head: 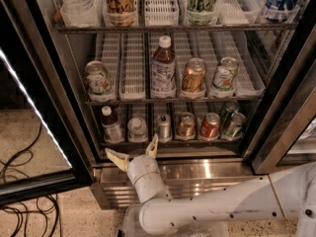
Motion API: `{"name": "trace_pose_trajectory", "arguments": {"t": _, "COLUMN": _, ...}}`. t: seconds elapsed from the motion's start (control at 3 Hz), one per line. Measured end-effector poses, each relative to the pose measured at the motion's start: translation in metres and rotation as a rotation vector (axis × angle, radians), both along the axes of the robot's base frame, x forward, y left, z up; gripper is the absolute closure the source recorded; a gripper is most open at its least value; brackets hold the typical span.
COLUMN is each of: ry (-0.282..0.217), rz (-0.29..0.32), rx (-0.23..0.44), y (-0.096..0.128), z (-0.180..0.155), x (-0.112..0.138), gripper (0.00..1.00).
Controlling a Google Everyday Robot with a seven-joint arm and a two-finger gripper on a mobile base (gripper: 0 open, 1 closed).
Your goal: Pick water bottle from bottom shelf of fridge
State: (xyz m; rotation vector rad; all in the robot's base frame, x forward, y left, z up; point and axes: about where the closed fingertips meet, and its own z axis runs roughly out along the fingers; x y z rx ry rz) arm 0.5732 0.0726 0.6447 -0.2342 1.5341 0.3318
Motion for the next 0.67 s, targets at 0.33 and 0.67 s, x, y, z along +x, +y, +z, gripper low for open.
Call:
{"name": "trace_pose_trajectory", "arguments": {"t": 0.33, "ry": -0.019, "rz": -0.013, "rx": 0.000, "y": 0.0001, "z": -0.0009, "x": 0.0029, "gripper": 0.05}}
{"name": "trace_pose_trajectory", "arguments": {"t": 0.67, "ry": -0.038, "rz": -0.019, "rx": -0.009, "y": 0.0005, "z": -0.0022, "x": 0.0095, "gripper": 0.07}}
